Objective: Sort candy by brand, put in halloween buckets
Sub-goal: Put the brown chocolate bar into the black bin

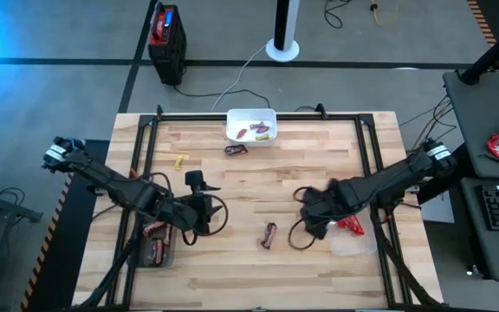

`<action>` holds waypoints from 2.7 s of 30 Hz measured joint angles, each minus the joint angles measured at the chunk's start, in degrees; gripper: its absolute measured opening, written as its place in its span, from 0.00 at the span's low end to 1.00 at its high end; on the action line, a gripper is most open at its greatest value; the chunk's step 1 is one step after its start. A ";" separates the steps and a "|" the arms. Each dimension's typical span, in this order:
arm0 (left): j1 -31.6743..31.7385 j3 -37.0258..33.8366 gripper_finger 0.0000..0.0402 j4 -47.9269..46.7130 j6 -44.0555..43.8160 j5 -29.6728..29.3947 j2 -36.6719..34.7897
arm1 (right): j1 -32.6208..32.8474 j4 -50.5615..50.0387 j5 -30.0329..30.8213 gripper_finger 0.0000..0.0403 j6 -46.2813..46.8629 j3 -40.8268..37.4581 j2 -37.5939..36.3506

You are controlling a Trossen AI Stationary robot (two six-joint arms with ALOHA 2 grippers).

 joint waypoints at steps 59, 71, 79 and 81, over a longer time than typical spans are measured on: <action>-12.27 -8.39 0.59 21.89 -10.09 3.09 6.89 | -6.50 58.07 -4.44 0.13 -53.72 6.75 26.39; -12.27 -8.23 0.55 23.57 -10.11 0.33 10.34 | -8.41 68.00 -14.56 0.13 -56.52 7.57 26.34; -12.27 -8.20 0.08 23.24 -10.75 1.10 9.96 | -8.60 68.04 -14.27 0.14 -53.96 7.70 26.34; -12.27 -8.20 0.07 23.09 -11.39 2.15 9.42 | -8.72 68.11 -14.25 0.16 -52.36 7.69 26.34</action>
